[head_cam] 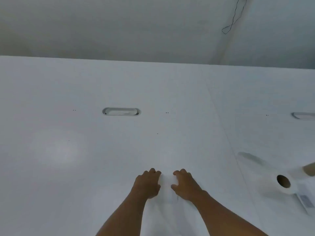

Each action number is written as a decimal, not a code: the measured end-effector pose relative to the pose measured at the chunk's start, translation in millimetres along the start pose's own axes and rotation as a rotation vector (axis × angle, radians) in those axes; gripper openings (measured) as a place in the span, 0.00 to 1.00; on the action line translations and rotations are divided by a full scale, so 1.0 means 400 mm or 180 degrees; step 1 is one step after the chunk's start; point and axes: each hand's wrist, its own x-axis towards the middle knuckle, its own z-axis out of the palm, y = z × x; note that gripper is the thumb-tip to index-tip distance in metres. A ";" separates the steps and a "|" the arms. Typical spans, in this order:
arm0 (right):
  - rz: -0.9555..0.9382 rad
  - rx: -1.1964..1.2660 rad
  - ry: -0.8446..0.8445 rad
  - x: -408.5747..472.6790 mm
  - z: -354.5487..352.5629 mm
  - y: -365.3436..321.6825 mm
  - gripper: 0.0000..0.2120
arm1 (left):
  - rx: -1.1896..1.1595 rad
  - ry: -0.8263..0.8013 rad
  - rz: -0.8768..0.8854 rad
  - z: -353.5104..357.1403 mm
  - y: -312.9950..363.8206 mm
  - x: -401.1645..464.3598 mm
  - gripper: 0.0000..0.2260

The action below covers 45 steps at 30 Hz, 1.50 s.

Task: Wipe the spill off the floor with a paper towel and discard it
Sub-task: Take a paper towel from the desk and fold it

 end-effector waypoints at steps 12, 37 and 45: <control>-0.0087 0.0152 0.0078 0.021 0.033 -0.005 0.06 | 0.0225 0.0150 -0.0222 0.038 -0.007 0.021 0.10; -0.0546 0.0457 -0.0395 0.019 -0.042 -0.166 0.14 | -0.1414 0.0283 -0.0425 -0.091 -0.162 -0.091 0.07; -0.1397 0.0243 -0.0629 -0.023 -0.032 -0.288 0.15 | -0.2339 0.1084 -0.1141 -0.041 -0.187 -0.309 0.07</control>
